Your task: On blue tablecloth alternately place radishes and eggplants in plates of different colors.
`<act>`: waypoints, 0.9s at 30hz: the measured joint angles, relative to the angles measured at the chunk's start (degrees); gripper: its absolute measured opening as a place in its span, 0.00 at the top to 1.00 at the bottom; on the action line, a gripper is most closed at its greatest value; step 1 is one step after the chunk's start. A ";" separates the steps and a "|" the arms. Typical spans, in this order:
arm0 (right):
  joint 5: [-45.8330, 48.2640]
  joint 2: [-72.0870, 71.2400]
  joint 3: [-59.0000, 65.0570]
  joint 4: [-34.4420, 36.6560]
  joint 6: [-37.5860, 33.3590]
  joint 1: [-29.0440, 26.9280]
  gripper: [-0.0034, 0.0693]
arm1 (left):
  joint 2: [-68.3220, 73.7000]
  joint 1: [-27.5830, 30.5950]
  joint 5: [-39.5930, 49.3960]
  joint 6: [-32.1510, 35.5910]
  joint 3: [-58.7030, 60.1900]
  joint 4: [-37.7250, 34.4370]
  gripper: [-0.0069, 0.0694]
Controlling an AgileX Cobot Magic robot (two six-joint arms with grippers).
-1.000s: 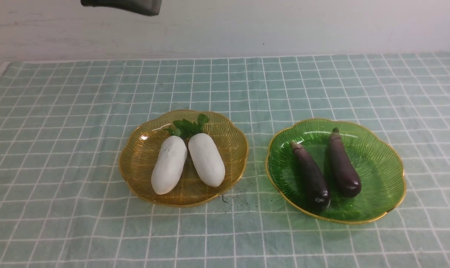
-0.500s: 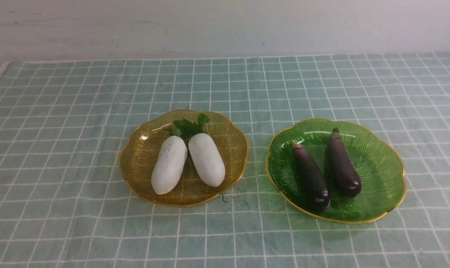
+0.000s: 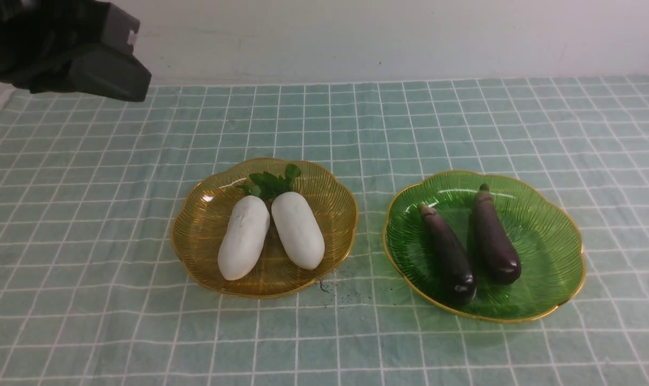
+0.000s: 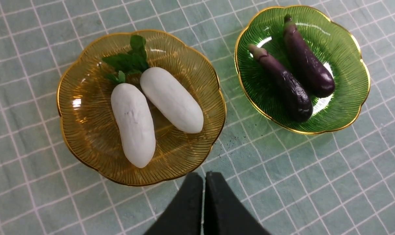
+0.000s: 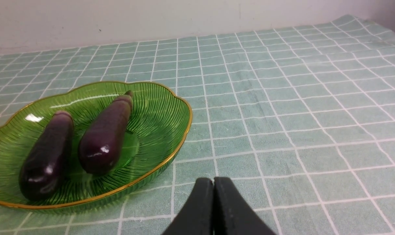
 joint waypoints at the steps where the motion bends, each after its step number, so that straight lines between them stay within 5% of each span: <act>1: 0.00 0.00 0.00 0.00 0.00 0.00 0.97 | -0.76 0.00 0.00 0.00 0.37 0.07 0.92; 17: 0.06 0.00 0.00 0.00 0.00 0.00 0.97 | -36.41 0.00 0.04 -0.05 28.53 1.86 0.92; 27: 0.08 0.00 0.00 0.00 0.00 0.00 0.97 | -54.81 0.00 -22.10 -0.05 50.16 1.79 0.92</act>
